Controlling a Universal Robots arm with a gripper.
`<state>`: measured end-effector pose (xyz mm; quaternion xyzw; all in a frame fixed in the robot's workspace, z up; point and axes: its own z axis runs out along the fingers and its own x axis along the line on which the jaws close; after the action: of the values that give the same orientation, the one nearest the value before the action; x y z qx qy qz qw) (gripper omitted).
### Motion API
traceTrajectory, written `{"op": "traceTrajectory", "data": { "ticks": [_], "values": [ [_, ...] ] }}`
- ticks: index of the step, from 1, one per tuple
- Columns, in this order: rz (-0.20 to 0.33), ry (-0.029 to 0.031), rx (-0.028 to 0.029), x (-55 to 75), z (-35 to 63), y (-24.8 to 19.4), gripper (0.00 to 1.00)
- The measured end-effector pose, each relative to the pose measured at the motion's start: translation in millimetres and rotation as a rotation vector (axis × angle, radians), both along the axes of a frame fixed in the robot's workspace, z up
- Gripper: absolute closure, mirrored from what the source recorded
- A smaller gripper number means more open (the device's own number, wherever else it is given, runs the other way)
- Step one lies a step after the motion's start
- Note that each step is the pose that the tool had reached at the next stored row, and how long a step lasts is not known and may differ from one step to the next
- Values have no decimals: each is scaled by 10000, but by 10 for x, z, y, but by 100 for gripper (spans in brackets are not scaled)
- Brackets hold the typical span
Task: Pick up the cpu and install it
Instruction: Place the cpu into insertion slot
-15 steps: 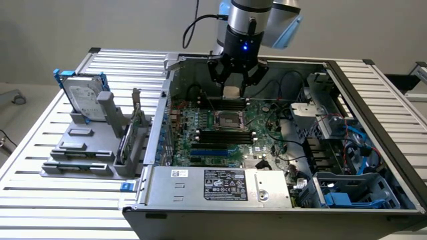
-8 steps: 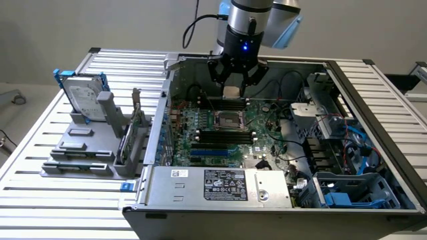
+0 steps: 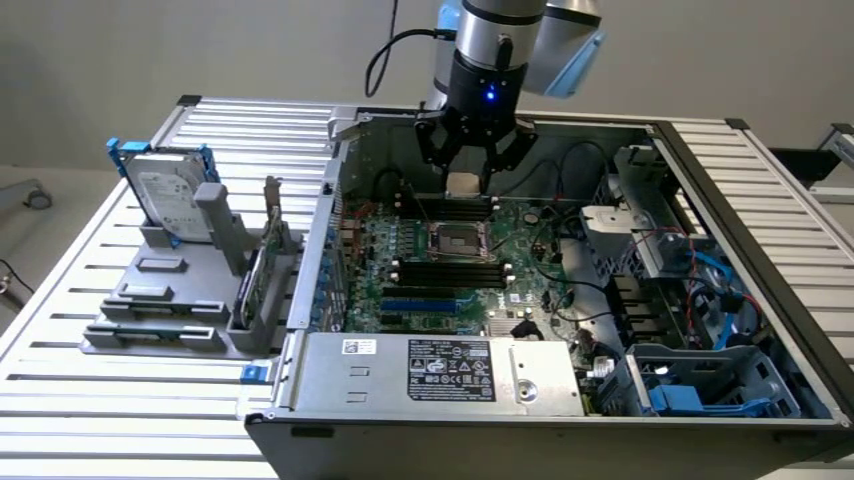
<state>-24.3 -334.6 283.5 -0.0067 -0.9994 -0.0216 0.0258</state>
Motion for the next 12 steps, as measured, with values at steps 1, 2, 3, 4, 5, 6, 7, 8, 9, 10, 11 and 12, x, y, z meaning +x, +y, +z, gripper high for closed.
{"op": "traceTrajectory", "data": {
  "ticks": [1,2,3,4,5,6,7,8,9,10,11,12],
  "values": [
    [0,0,0,0,0,0,45],
    [-32,1,0,-1,0,0,45],
    [-151,0,-1,-1,-3,-1,45],
    [-315,1,-1,-1,-5,-1,45],
    [-497,0,1,-1,-10,0,45],
    [-676,0,0,-1,-14,0,45],
    [-852,0,0,-1,-18,0,45],
    [-1036,0,0,-1,-21,0,45],
    [-1216,0,-1,-1,-25,0,45],
    [-1396,0,0,-1,-29,0,45],
    [-1591,0,1,-1,-34,0,45],
    [-1772,0,-1,-1,-38,0,45]
  ]
}}
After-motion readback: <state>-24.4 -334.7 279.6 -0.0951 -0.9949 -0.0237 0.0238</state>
